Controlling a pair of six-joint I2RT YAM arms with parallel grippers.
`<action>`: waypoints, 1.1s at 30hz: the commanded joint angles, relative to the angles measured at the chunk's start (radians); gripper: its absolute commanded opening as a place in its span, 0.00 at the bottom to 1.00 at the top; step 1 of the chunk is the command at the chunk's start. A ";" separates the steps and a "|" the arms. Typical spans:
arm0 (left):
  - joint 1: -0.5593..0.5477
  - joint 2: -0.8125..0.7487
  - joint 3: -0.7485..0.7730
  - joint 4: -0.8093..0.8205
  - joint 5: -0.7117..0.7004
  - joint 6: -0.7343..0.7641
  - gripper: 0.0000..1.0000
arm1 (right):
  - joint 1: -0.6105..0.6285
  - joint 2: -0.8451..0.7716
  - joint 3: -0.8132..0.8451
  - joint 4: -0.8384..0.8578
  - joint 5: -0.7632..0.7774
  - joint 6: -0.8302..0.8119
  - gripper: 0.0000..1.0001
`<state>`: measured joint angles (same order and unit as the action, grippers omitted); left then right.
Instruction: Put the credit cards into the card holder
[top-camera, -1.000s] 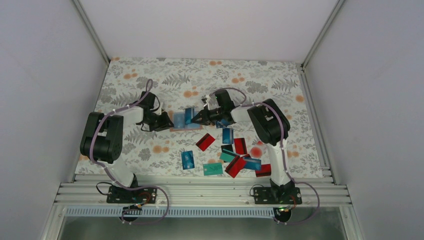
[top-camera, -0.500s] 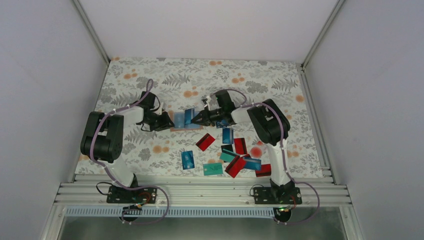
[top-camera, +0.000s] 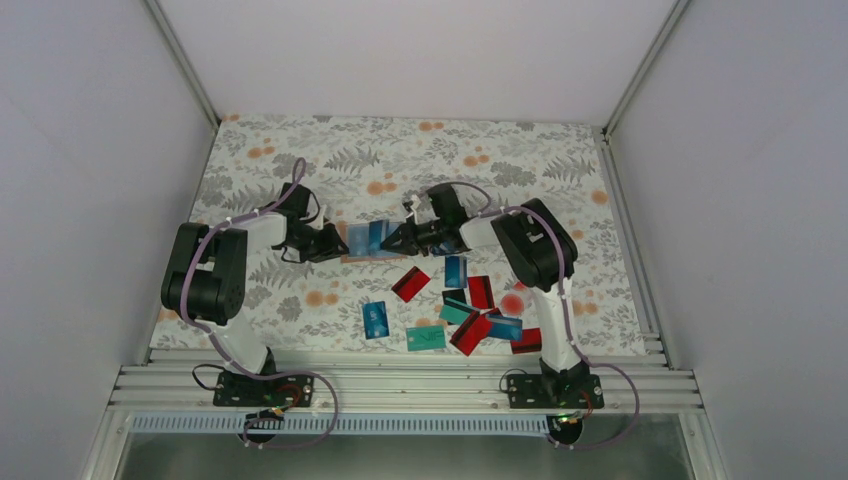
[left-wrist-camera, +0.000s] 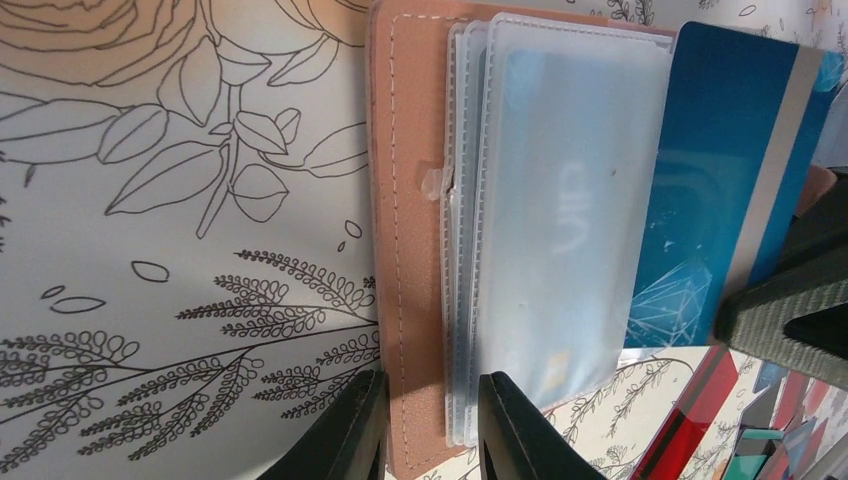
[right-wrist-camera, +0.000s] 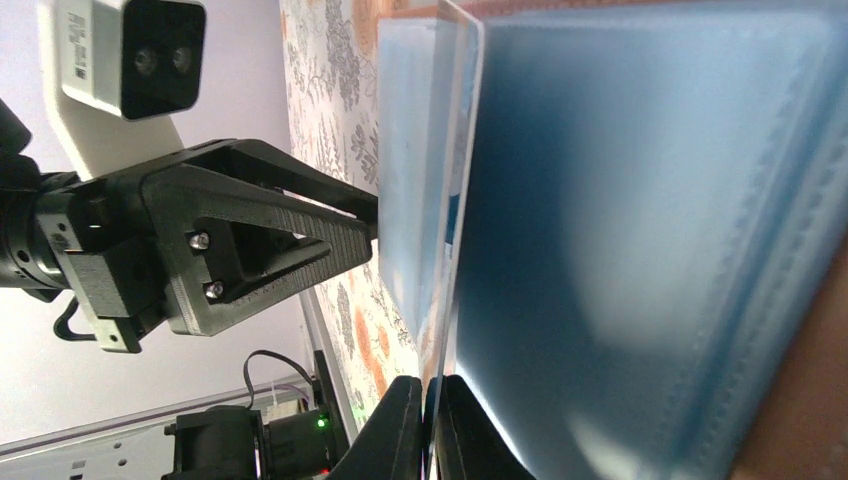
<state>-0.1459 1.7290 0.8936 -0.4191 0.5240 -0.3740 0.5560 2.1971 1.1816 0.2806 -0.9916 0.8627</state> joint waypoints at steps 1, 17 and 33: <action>0.003 0.020 -0.008 -0.001 0.002 0.022 0.24 | 0.026 0.034 -0.015 0.019 -0.002 0.029 0.04; 0.003 0.022 -0.012 0.001 0.012 0.036 0.24 | 0.039 0.089 0.076 -0.107 -0.061 -0.055 0.04; 0.003 0.024 0.004 -0.011 -0.003 0.063 0.24 | 0.040 0.217 0.339 -0.576 -0.147 -0.363 0.04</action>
<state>-0.1410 1.7321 0.8936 -0.4217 0.5343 -0.3466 0.5808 2.3528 1.4788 -0.0921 -1.1191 0.6430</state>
